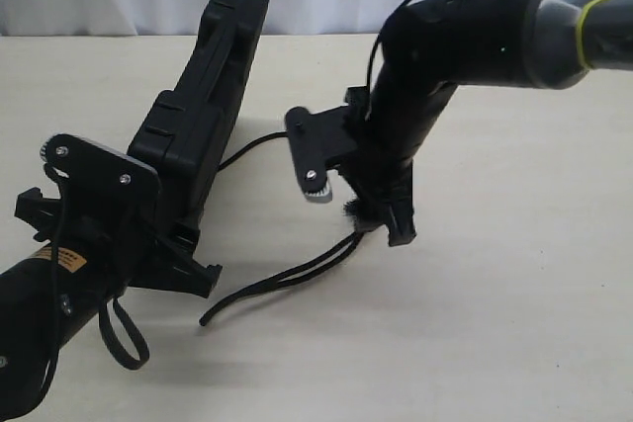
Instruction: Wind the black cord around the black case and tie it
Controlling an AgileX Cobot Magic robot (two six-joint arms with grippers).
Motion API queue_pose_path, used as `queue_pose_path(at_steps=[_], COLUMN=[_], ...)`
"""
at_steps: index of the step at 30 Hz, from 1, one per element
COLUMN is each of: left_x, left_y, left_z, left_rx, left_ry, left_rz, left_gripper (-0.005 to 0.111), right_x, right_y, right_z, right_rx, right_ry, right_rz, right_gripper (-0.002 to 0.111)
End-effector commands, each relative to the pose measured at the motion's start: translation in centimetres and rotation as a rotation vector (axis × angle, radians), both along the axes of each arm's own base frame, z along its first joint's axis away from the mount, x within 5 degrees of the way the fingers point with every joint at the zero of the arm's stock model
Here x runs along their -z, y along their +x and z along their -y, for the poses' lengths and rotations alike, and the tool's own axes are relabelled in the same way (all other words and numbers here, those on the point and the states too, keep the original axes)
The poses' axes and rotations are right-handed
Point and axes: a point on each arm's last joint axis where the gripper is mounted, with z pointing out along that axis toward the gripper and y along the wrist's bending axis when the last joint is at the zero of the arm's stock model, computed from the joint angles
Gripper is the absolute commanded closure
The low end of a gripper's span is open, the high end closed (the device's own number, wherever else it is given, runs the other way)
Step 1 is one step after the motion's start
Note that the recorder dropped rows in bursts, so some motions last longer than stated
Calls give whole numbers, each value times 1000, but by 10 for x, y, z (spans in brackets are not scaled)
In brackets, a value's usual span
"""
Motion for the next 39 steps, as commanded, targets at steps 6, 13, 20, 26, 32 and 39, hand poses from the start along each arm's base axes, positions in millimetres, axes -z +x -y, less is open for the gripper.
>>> queue_pose_path(at_steps=[6, 13, 20, 26, 32, 39], left_x=[8, 8, 8, 8, 8, 8], left_y=[-5, -5, -5, -5, -5, -5], left_z=[0, 1, 1, 0, 1, 1], left_rx=[-5, -1, -1, -2, -2, -1], left_ry=[-25, -27, -27, -26, -26, -27], left_rz=[-79, -86, -86, -84, -86, -87], left_gripper=[107, 107, 107, 107, 107, 107], right_x=[32, 52, 71, 83, 52, 37], right_y=[-34, -27, -21, -21, -16, 10], right_z=[-38, -42, -39, -38, -22, 17], right_rx=[-303, -284, -240, -146, -66, 124], right_ry=[-167, -162, -220, -232, -157, 137], right_rz=[-10, 28, 39, 11, -24, -183], right_gripper=[59, 59, 62, 104, 104, 104])
